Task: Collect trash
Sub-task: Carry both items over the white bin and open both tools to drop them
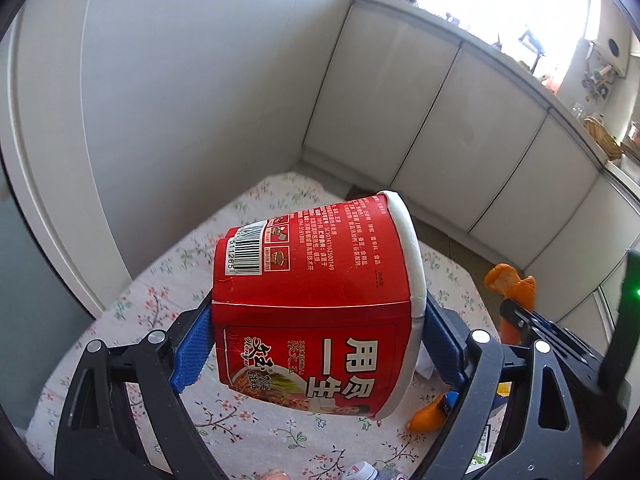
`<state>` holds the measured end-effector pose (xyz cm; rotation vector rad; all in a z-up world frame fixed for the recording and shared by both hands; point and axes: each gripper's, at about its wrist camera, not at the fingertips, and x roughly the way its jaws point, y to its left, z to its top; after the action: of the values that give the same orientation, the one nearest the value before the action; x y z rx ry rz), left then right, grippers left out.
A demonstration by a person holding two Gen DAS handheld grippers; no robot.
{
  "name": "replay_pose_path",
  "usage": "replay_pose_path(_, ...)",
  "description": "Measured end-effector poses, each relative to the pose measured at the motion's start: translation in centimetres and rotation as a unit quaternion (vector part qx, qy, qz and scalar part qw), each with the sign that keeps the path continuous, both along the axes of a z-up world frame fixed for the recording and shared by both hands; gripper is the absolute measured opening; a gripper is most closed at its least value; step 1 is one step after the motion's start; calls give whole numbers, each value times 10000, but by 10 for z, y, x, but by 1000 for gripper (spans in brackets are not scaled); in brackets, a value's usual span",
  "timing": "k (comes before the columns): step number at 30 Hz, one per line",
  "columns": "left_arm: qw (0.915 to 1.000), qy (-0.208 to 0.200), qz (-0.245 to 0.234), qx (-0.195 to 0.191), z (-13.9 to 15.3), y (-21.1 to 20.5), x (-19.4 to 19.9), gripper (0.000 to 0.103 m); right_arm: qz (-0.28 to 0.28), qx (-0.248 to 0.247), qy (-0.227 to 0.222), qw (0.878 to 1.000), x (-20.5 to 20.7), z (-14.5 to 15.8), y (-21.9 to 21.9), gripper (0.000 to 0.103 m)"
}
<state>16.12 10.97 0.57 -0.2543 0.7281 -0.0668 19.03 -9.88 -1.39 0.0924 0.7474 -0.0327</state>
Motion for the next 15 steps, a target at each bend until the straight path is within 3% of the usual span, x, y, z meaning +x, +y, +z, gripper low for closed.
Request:
replay_pose_path(9, 9974, -632, -140, 316, 30, -25, -43, 86, -384, -123, -701, 9967, -69, 34, -8, 18)
replay_pose_path(15, 9958, -817, -305, 267, 39, -39, -66, 86, -703, -186, -976, 9926, -109, 45, -24, 18)
